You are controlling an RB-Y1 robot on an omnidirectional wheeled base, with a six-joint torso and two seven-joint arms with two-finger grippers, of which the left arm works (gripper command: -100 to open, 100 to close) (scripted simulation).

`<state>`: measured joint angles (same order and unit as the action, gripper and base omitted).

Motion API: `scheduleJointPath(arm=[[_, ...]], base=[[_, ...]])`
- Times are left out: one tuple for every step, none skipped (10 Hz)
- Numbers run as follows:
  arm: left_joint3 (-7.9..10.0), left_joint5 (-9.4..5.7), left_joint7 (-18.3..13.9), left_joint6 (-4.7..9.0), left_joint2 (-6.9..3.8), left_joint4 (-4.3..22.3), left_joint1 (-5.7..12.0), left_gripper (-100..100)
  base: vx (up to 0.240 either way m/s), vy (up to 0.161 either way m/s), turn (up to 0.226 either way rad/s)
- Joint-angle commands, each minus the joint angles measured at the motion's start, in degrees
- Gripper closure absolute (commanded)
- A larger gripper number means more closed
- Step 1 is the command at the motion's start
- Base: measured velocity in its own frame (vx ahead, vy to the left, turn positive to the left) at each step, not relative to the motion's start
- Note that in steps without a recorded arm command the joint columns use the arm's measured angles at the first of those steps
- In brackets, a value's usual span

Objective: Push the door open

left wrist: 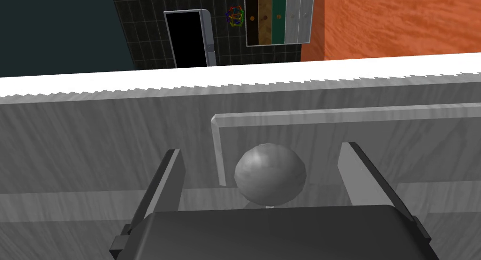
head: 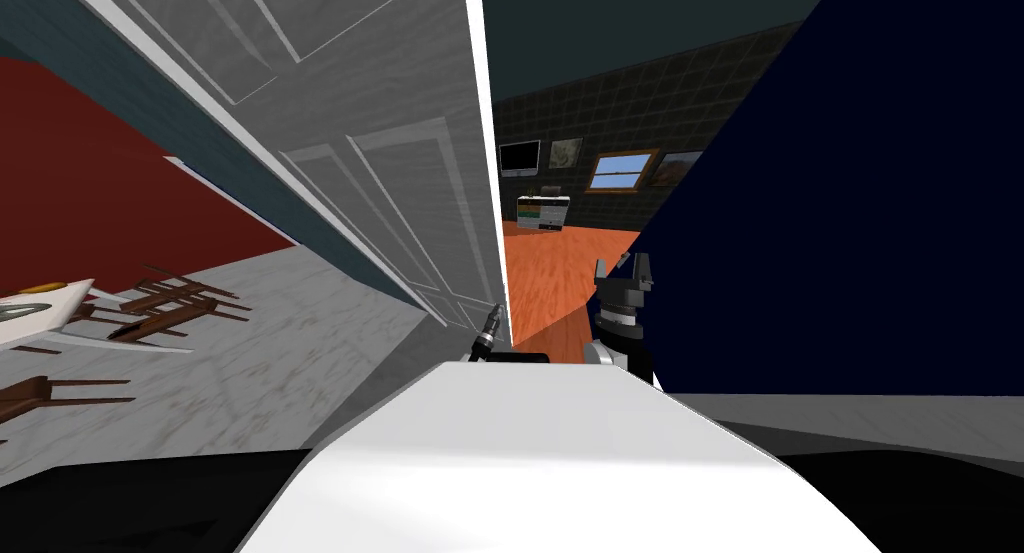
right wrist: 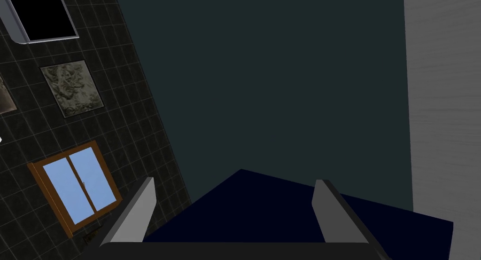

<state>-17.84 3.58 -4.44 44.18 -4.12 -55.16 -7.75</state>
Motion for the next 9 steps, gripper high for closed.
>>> scheduleJointPath(arm=[[0.04,-0.01,0.0,-0.13,-0.05,0.0,0.03,100],[0.04,-0.01,0.0,-0.13,-0.05,0.0,0.03,100],[0.04,-0.01,0.0,-0.13,-0.05,0.0,0.03,100],[0.04,-0.01,0.0,-0.13,-0.05,0.0,0.03,100],[0.04,-0.01,0.0,-0.13,-0.05,0.0,0.03,100],[0.04,-0.01,0.0,-0.13,-0.05,0.0,0.03,100],[0.79,-0.31,0.2,-0.41,-0.33,0.3,0.14,100],[1.21,-0.49,0.4,-0.45,-0.44,0.4,0.24,100],[1.47,-0.59,0.4,-0.47,-0.49,0.5,0.31,100]], base=[[-0.021,-0.002,0.001],[-0.033,0.004,-0.015],[-0.018,0.006,-0.004],[-0.01,0.004,0.003],[-0.007,0.001,0.004],[0.0,0.0,0.0],[0.077,-0.029,0.039],[0.139,-0.063,0.052],[0.151,-0.084,0.018]])
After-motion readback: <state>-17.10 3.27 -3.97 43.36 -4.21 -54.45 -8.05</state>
